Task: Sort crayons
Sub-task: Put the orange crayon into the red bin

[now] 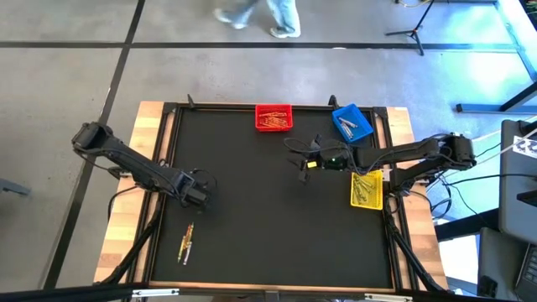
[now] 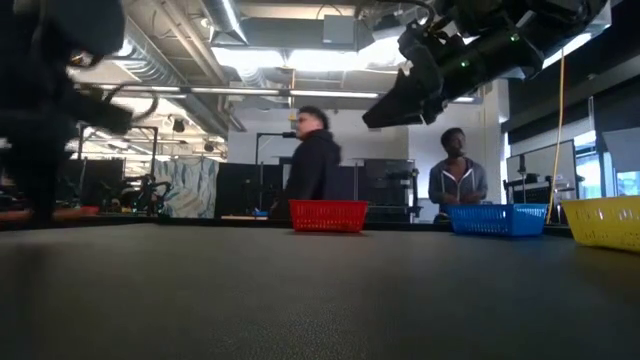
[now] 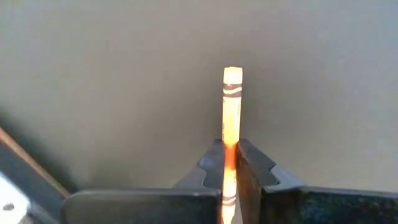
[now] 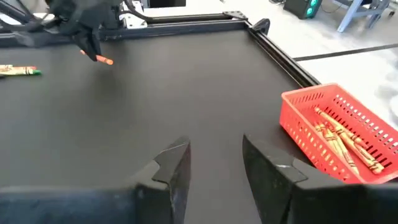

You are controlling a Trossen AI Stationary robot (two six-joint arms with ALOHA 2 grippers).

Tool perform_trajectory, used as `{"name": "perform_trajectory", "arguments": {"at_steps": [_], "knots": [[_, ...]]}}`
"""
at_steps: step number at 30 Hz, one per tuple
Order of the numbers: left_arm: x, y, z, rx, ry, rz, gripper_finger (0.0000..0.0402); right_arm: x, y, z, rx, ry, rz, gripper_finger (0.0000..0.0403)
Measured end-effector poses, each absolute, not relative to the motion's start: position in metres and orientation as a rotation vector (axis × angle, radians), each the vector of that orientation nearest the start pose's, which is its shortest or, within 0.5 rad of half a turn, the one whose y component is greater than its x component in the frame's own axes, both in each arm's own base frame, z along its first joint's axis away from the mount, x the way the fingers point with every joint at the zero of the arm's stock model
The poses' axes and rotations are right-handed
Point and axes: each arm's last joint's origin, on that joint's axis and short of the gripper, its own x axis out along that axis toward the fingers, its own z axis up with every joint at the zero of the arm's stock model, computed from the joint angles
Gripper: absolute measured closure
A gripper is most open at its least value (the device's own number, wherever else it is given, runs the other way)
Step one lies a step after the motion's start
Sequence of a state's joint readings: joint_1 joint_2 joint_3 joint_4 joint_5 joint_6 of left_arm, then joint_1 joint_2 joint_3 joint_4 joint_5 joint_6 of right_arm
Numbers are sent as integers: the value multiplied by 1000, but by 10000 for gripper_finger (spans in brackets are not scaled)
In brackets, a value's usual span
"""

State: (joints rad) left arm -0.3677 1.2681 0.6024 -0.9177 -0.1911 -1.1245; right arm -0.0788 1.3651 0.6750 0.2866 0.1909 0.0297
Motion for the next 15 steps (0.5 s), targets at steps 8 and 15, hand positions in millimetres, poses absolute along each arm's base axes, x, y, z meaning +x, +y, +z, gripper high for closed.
{"name": "perform_trajectory", "arguments": {"at_steps": [8,15], "knots": [[197,-63,197,-162,1062,538,394,283,-25,218,40,356,-160,192],[233,-65,211,46,759,378,393,283,-22,220,27,342,-86,178]]}}
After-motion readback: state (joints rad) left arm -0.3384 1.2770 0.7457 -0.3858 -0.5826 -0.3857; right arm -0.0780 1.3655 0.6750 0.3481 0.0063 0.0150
